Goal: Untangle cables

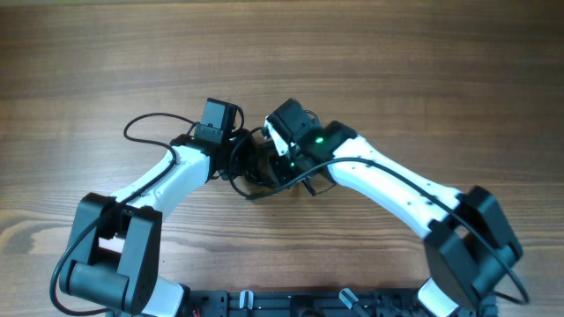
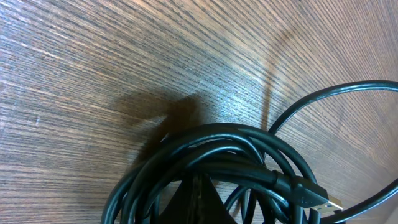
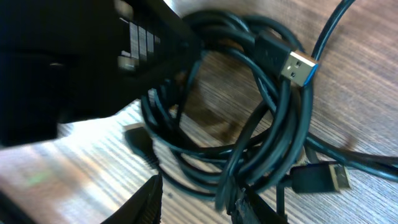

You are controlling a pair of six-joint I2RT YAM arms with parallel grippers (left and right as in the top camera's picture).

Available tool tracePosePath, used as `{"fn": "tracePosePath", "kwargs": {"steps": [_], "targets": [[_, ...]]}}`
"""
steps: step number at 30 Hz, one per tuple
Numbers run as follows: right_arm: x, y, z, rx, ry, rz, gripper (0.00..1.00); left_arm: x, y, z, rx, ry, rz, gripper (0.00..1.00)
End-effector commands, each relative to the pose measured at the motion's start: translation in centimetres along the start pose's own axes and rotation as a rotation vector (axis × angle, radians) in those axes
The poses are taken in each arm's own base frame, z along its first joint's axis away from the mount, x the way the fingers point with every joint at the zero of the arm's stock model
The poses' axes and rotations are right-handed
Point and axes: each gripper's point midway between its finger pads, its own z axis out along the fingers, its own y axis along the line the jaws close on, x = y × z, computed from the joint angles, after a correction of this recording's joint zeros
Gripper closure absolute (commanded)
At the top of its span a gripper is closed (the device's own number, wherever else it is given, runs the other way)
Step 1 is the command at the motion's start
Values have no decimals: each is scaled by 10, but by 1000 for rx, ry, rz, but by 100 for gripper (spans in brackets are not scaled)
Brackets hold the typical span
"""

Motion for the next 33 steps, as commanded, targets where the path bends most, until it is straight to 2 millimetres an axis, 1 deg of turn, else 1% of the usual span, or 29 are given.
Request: {"fn": "tracePosePath", "kwargs": {"steps": [1,2,3,4,5,7,8,9,10,11,12,13,14,16,18,21,22,24,25,26,27,29,31,32,33], "targets": [[14,-15,28,63,69,18,65,-2,1,3,-17,-6,-3,96],[16,-16,31,66,77,19,71,-2,1,3,-17,-6,-3,96],[16,-17,35,67,80,20,81,-2,1,3,-17,-6,-3,96],[12,-18,36,71,66,20,86,-2,1,3,-17,-6,-3,96],[9,-20,36,87,50,38,87,-2,1,3,-17,-7,-3,96],[4,-23,35,105,29,50,96,-4,3,3,-29,-20,-2,96],[2,-21,32,92,24,56,96,-7,6,3,-45,-35,-4,96],[-2,-14,24,49,16,53,96,-9,9,3,-59,-47,-4,96],[-11,-3,10,-15,-3,39,96,-10,12,3,-72,-58,-4,96],[-24,4,-12,-67,-42,45,96,-12,16,3,-88,-71,-6,96],[-37,10,-37,-116,-93,54,96,-14,24,4,-121,-92,-9,96],[-46,14,-61,-174,-141,60,96,-12,28,6,-132,-86,-12,96],[-52,18,-82,-233,-183,60,96,-10,31,8,-140,-80,-14,96],[-57,21,-122,-328,-253,61,96,-7,37,13,-156,-68,-19,96],[-57,22,-145,-366,-293,57,96,-6,41,18,-164,-61,-22,96],[-59,20,-170,-389,-356,40,96,-5,49,28,-186,-47,-29,96],[-62,23,-179,-423,-380,28,96,-5,50,29,-190,-45,-30,96],[-67,30,-190,-494,-408,2,96,-4,50,29,-191,-43,-30,96],[-68,31,-189,-505,-411,-2,96,-5,49,29,-183,-42,-30,96],[-68,31,-188,-502,-410,-9,96,-6,45,26,-160,-36,-36,96],[-69,29,-187,-489,-414,-10,96,-10,38,18,-119,-32,-37,96],[-72,21,-184,-441,-426,4,96,-24,19,-9,17,-10,-49,96],[-74,20,-184,-435,-437,3,96,-39,-1,-48,221,22,-107,96],[-76,21,-186,-443,-444,-2,96,-43,-6,-62,289,34,-124,95],[-77,27,-189,-474,-453,-19,96,-47,-9,-76,362,52,-143,77]]}}
